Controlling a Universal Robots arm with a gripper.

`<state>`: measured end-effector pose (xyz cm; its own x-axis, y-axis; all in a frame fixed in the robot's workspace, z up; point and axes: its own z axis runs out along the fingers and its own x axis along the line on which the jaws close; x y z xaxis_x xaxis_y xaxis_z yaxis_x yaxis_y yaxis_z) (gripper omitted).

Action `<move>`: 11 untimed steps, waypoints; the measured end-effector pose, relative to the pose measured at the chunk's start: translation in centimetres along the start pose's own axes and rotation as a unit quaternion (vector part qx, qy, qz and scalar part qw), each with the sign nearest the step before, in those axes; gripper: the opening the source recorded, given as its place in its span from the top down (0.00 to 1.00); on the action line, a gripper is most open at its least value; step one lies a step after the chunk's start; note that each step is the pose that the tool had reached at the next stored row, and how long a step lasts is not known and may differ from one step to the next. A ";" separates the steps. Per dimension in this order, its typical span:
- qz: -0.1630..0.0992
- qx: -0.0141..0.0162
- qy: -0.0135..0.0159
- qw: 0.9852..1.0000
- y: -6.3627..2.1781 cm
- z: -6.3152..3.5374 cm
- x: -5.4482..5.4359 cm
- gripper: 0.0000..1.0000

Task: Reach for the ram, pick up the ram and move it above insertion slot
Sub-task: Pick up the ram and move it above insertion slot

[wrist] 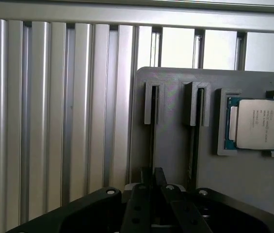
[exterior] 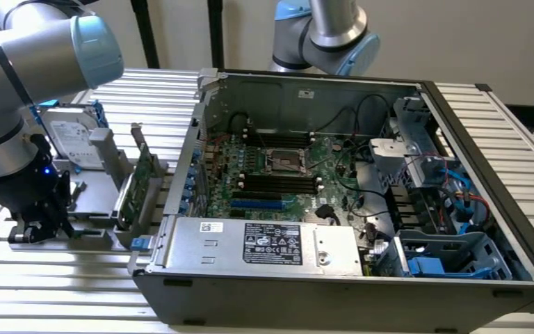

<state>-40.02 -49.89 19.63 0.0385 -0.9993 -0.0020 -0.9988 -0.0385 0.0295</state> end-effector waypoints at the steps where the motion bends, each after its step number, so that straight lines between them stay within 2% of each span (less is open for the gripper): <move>1: 0.001 0.000 0.000 1.000 0.00 0.00 0.0 0.86; 7: 0.021 0.000 -0.001 1.000 -0.02 0.01 0.0 0.86; 11: 0.022 0.000 -0.001 1.000 -0.02 0.00 0.0 0.86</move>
<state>-40.00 -49.89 19.63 -0.0063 -1.0000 -0.0021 -0.9995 0.0063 0.0297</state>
